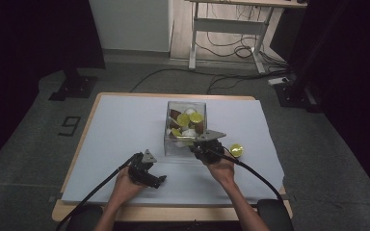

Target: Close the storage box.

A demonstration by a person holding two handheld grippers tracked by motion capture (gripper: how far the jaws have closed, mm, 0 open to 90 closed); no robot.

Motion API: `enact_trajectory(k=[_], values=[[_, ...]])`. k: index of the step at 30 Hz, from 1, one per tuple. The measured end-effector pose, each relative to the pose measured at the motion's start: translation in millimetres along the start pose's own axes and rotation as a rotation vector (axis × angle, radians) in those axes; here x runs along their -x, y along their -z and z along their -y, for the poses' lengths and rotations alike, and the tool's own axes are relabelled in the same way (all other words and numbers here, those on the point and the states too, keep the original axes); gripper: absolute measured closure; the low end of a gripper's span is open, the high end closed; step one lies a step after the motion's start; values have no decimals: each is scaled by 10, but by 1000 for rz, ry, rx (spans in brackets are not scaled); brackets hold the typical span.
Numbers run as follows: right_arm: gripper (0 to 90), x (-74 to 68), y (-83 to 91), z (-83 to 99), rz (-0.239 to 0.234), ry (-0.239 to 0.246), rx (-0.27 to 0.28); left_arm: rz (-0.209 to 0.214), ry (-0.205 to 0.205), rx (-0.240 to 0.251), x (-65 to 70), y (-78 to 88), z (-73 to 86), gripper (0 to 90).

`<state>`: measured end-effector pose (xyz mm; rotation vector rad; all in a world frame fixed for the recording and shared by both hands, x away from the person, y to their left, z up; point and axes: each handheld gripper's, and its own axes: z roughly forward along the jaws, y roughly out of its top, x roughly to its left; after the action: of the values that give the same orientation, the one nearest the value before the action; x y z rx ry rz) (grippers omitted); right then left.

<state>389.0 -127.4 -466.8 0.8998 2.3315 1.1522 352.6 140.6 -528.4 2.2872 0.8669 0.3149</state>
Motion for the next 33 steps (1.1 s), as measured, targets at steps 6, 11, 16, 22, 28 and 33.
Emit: enact_trajectory(k=[6, 11, 16, 22, 28, 33], values=[[572, -18, 16, -1, -10, 16, -16, 0, 1, 0, -1, 1, -2, 0], [490, -43, 32, 2, -5, 34, -38, 1, 1, 0, -2, 1, -2, 0], [436, -71, 78, 1, -9, 65, -54, 0, 1, 0, -2, 0, -2, 0], [393, -80, 101, 6, -27, 66, -85, 0, 2, 1, -2, 0, -2, 0], [349, -96, 101, 22, -35, 71, -130, 1, 3, 1, -2, -1, -2, 0], [329, -109, 123, 36, -33, 75, -161, 1, 2, 1, -3, 0, -2, 0]])
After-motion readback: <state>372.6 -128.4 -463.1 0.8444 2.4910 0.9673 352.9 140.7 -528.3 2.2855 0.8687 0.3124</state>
